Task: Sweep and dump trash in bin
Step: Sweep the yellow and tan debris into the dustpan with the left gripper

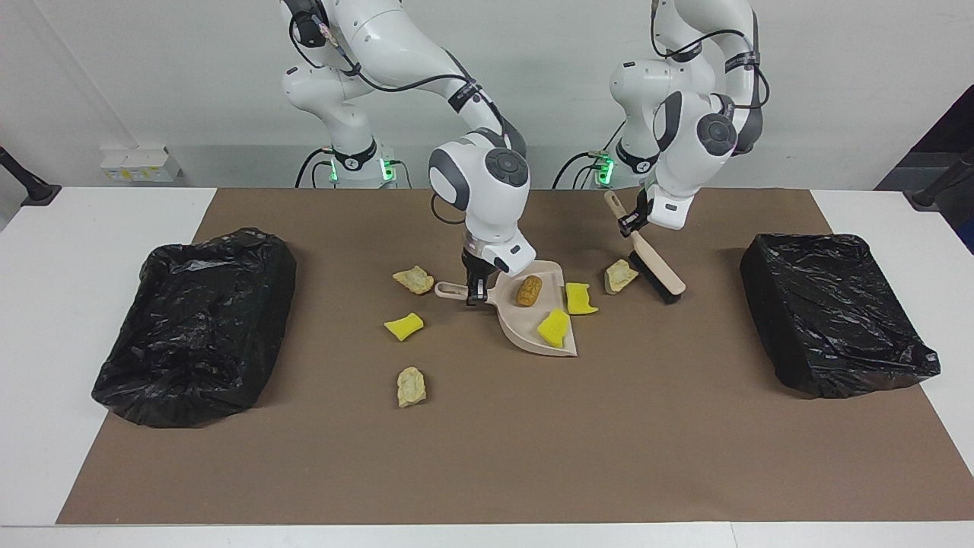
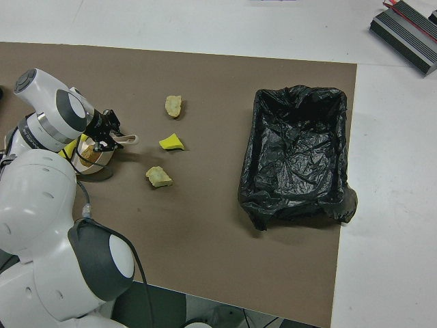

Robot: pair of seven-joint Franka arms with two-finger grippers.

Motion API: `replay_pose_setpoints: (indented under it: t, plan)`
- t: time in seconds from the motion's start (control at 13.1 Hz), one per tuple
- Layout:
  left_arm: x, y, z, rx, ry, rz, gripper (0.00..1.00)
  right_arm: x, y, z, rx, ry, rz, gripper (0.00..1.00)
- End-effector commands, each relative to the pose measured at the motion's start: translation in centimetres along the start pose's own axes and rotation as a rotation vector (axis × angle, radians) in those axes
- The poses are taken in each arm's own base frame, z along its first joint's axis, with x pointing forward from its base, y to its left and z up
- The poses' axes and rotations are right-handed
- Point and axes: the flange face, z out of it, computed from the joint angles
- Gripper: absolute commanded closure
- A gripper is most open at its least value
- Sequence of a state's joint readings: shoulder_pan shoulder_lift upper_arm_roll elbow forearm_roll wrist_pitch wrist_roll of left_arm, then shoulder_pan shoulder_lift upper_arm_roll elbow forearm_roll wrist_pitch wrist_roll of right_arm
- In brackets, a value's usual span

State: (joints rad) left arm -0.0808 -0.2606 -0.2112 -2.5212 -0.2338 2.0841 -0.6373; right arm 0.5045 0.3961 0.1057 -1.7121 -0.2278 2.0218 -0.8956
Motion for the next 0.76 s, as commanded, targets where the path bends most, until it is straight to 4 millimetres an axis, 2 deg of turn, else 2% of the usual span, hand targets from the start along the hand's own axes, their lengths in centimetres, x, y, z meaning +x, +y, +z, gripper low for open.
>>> replay_pose_setpoints:
  t: [0.0, 0.15, 0.23, 0.31, 0.46, 0.53, 0.69]
  plan:
    - [-2.1, 2.4, 1.9, -0.01, 0.059, 0.036, 1.0, -0.2, -0.4, 0.3, -0.001, 0.005, -0.014, 1.0]
    - [-3.3, 5.7, 2.4, -0.048, 0.106, 0.119, 1.0, 0.1, -0.5, 0.1, -0.006, 0.009, -0.017, 1.0]
    - [-4.4, 8.1, 3.4, -0.058, 0.105, 0.174, 1.0, 0.1, -0.5, 0.1, -0.008, 0.012, -0.016, 1.0]
    - [-4.5, 9.7, 4.3, -0.077, 0.114, 0.203, 1.0, 0.2, -0.5, 0.1, -0.008, 0.015, -0.011, 1.0]
    - [-5.8, 13.0, 3.4, -0.105, 0.137, 0.328, 1.0, 0.7, -0.7, 0.4, -0.006, 0.017, -0.005, 1.0]
    - [-5.9, 14.1, 3.0, -0.119, 0.148, 0.387, 1.0, 1.2, -0.8, 0.8, -0.006, 0.021, 0.003, 1.0]
    - [-6.2, 14.9, 2.8, -0.123, 0.152, 0.445, 1.0, 1.3, -0.8, 0.9, -0.007, 0.022, 0.012, 1.0]
